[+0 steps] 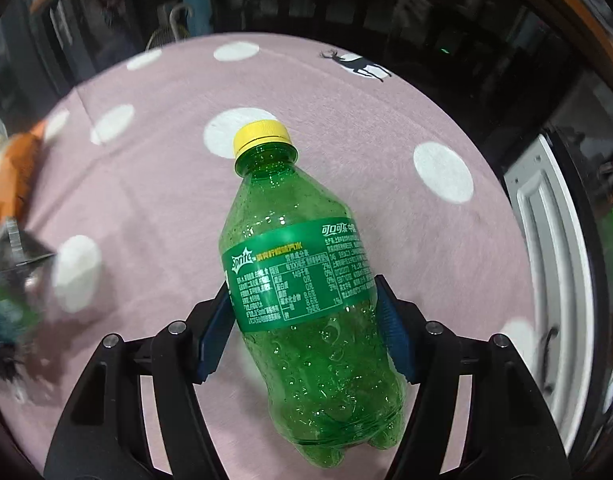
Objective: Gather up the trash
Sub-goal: 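Grasp the green Sprite bottle with the right gripper while the left gripper holds the carton, then carry the bottle to the bin and open the right gripper while the left gripper carries the carton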
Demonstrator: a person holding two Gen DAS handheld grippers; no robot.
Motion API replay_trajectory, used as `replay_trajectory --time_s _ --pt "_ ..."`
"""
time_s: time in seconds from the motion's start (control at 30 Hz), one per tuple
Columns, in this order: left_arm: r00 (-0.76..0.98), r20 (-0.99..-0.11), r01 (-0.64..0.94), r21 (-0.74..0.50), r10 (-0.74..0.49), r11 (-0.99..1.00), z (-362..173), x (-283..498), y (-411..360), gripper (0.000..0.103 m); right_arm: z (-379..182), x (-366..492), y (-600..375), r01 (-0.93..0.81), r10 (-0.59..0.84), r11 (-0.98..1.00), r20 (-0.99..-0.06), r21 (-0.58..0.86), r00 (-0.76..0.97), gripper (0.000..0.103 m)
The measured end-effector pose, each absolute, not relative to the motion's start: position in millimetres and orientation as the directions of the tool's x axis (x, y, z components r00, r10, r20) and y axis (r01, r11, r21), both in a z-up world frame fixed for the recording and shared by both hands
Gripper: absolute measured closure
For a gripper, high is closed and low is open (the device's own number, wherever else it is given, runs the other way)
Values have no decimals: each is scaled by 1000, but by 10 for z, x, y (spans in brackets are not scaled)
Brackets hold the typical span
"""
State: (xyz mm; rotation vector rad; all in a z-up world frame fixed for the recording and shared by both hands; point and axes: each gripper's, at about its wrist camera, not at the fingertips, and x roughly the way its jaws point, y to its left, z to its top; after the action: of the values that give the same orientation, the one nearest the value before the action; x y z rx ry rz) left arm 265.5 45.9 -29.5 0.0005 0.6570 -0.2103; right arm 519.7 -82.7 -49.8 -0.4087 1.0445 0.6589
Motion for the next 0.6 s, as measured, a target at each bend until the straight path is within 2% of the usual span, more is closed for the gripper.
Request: replay_trajectory --time_s 0.1,0.6 --pt "757 -614 208 -94 -221 974 -288 2644 429 49 -456 4840 -893 -679 332 734 -879 13 342 37" --pt "767 -602 256 -31 -222 966 -88 2032 81 49 -181 3362 -1347 -609 393 792 -797 40 458 36"
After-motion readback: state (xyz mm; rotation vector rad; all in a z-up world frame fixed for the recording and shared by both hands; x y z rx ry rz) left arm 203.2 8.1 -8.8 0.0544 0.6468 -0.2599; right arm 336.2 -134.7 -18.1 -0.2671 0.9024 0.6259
